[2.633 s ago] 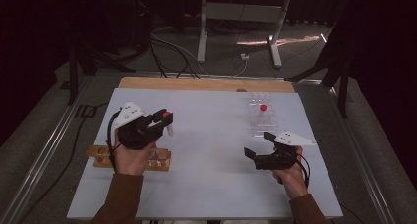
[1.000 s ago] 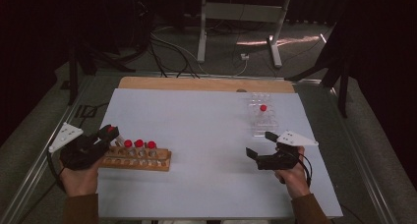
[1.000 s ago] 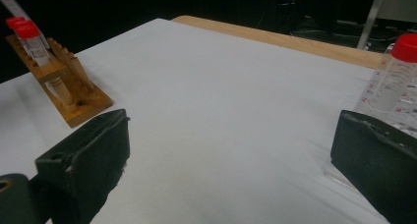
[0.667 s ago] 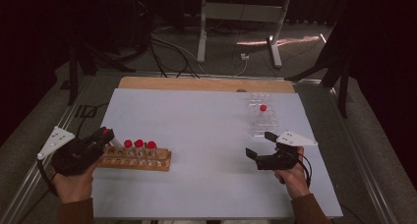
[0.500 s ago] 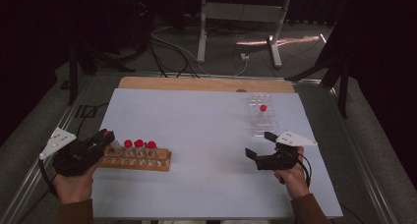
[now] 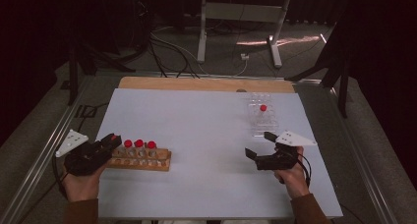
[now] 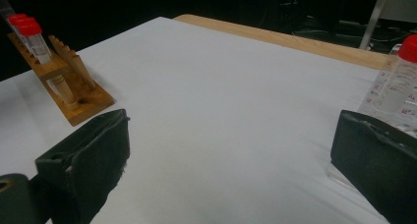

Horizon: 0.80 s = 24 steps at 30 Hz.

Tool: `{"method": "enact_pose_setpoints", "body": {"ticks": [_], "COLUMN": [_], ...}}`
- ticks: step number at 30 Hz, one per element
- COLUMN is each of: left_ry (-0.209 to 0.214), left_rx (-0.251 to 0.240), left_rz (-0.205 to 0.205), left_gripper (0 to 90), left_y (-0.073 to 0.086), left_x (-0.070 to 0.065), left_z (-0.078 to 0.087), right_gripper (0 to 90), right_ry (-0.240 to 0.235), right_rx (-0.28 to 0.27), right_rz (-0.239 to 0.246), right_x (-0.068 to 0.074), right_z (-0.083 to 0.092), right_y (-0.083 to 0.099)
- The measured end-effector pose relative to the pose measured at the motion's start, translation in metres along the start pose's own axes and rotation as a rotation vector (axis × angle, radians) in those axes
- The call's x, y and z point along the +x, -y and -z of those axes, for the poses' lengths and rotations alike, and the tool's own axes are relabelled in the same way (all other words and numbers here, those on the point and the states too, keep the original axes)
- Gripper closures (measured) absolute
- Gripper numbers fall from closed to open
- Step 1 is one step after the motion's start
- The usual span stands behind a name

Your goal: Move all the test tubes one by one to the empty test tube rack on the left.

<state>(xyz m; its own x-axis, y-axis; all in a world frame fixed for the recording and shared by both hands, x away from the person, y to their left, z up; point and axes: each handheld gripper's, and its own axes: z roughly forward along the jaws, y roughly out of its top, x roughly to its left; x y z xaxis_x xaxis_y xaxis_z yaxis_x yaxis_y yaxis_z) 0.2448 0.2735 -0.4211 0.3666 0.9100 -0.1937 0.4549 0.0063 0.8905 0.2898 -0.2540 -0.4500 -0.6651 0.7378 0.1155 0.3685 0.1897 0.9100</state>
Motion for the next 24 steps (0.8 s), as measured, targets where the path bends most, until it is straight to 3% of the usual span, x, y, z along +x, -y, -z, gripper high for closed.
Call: {"method": "enact_pose_setpoints", "body": {"ticks": [24], "left_ry": [-0.009], "left_rx": [0.060], "left_rz": [0.011], "left_gripper": [69.8], "left_y": [0.017], "left_x": [0.006], "left_z": [-0.012], "right_gripper": [1.1], "right_ry": [-0.005], "right_rx": [-0.003], "right_rz": [0.009], "right_x": [0.001], "right_z": [0.000], "right_y": [0.000]}}
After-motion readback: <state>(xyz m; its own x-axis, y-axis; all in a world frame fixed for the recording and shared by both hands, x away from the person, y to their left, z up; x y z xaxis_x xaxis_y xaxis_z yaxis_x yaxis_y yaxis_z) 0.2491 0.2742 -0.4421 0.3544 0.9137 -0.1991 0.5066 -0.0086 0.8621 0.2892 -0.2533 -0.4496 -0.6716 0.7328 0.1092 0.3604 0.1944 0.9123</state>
